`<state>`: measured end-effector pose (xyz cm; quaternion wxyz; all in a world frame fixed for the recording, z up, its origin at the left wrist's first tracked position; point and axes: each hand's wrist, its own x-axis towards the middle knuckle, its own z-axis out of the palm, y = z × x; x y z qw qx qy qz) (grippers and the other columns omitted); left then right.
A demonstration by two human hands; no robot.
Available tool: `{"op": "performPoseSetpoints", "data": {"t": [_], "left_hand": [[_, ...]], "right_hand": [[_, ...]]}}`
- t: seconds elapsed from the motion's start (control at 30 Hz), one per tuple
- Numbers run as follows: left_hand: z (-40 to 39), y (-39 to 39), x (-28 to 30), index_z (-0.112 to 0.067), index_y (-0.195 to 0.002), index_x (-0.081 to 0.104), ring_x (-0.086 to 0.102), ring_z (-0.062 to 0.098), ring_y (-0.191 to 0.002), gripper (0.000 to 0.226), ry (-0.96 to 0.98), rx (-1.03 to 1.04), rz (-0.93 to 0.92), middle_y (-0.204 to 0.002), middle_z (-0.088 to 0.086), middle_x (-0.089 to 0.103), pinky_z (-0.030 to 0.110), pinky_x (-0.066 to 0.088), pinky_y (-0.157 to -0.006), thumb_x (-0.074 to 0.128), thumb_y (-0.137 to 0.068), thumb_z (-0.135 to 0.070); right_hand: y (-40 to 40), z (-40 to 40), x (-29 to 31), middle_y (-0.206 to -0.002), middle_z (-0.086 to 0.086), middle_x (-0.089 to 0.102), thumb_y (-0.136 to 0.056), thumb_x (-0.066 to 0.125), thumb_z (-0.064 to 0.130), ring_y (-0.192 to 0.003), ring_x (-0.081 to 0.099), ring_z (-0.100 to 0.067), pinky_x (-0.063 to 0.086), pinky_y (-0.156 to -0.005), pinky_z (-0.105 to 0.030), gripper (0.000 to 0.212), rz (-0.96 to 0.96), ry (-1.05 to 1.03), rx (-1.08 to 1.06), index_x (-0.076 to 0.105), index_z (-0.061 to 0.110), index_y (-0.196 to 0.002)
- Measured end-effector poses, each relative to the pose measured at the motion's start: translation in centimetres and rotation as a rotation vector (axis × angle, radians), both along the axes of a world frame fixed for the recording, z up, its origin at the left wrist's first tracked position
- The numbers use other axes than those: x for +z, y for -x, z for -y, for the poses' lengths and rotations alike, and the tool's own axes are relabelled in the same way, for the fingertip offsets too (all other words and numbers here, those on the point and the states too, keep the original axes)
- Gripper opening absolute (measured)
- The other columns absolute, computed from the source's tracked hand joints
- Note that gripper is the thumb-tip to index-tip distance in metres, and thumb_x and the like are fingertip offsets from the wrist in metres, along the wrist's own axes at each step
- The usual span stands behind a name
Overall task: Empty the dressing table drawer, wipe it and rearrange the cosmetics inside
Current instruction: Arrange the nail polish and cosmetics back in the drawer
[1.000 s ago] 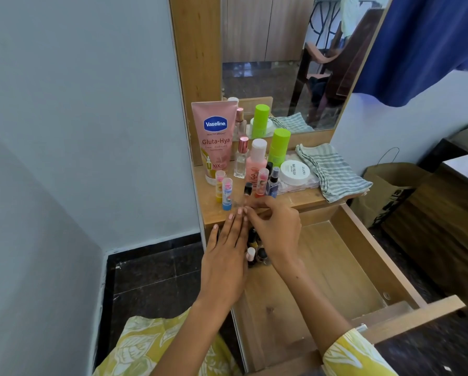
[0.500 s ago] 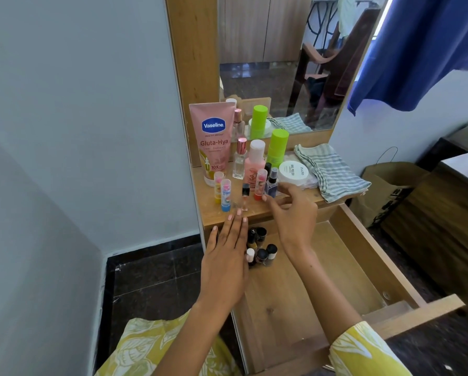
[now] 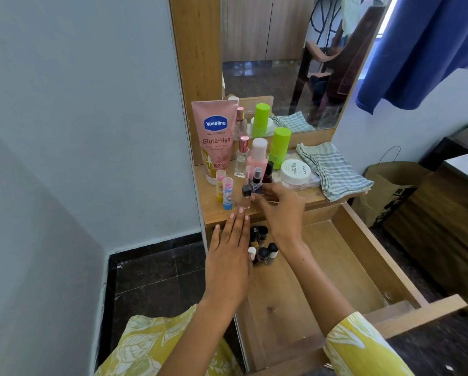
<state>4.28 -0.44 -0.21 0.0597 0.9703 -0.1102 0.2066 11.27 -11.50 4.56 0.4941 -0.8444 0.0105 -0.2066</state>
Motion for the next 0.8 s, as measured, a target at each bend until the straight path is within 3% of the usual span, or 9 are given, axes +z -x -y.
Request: {"op": "performPoseSetpoints", "data": {"t": [0.2,0.33,0.43,0.57,0.7,0.8], "left_hand": [[0.0,0.0,0.1,-0.005,-0.135,0.048,0.042,0.024,-0.131,0.082,0.0,-0.002,-0.009,-0.144,0.01,0.041,0.046,0.032,-0.102,0.081,-0.063,-0.026],[0.1,0.1,0.1,-0.005,-0.136,0.046,0.04,0.024,-0.132,0.081,0.015,-0.009,-0.028,-0.145,0.01,0.04,0.047,0.031,-0.104,0.079,-0.066,-0.026],[0.2,0.1,0.3,-0.004,-0.137,0.045,0.039,0.024,-0.133,0.081,0.033,-0.023,-0.035,-0.146,0.01,0.039,0.046,0.031,-0.104,0.08,-0.066,-0.025],[0.1,0.1,0.4,-0.004,-0.138,0.042,0.035,0.024,-0.135,0.082,0.019,-0.026,-0.064,-0.148,0.01,0.034,0.044,0.028,-0.106,0.079,-0.067,-0.024],[0.0,0.1,0.4,-0.004,-0.136,0.046,0.039,0.025,-0.132,0.083,0.018,-0.021,-0.059,-0.146,0.011,0.039,0.047,0.031,-0.103,0.081,-0.063,-0.025],[0.0,0.1,0.5,-0.003,-0.134,0.048,0.042,0.025,-0.13,0.085,0.009,-0.023,-0.067,-0.144,0.012,0.042,0.048,0.033,-0.101,0.083,-0.06,-0.025]], "right_hand": [[0.5,1.7,-0.3,-0.092,0.007,0.071,-0.08,0.075,0.021,-0.082,0.065,0.0,0.051,-0.076,-0.01,0.032,-0.01,-0.025,-0.003,0.069,0.011,-0.11],[0.3,2.9,-0.1,-0.099,0.003,0.071,-0.085,0.068,0.015,-0.082,0.065,-0.003,0.055,-0.078,-0.022,0.036,0.068,0.05,-0.08,0.063,0.013,-0.121],[-0.6,3.3,0.5,-0.1,0.002,0.067,-0.087,0.063,0.015,-0.08,0.062,-0.01,0.053,-0.076,-0.031,0.048,0.086,0.2,-0.083,0.051,0.02,-0.134],[-1.9,3.3,1.1,-0.105,-0.006,0.051,-0.09,0.059,0.017,-0.075,0.055,-0.019,0.046,-0.065,-0.032,0.061,-0.004,0.472,-0.071,0.035,0.031,-0.144],[-2.6,3.1,0.9,-0.11,-0.007,0.05,-0.089,0.063,0.022,-0.077,0.059,-0.022,0.038,-0.061,-0.027,0.049,0.04,0.512,-0.044,0.049,0.032,-0.134],[-2.7,2.9,1.1,-0.104,-0.003,0.055,-0.084,0.069,0.025,-0.082,0.062,-0.019,0.04,-0.059,-0.025,0.024,0.115,0.41,-0.082,0.061,0.019,-0.106]]}}
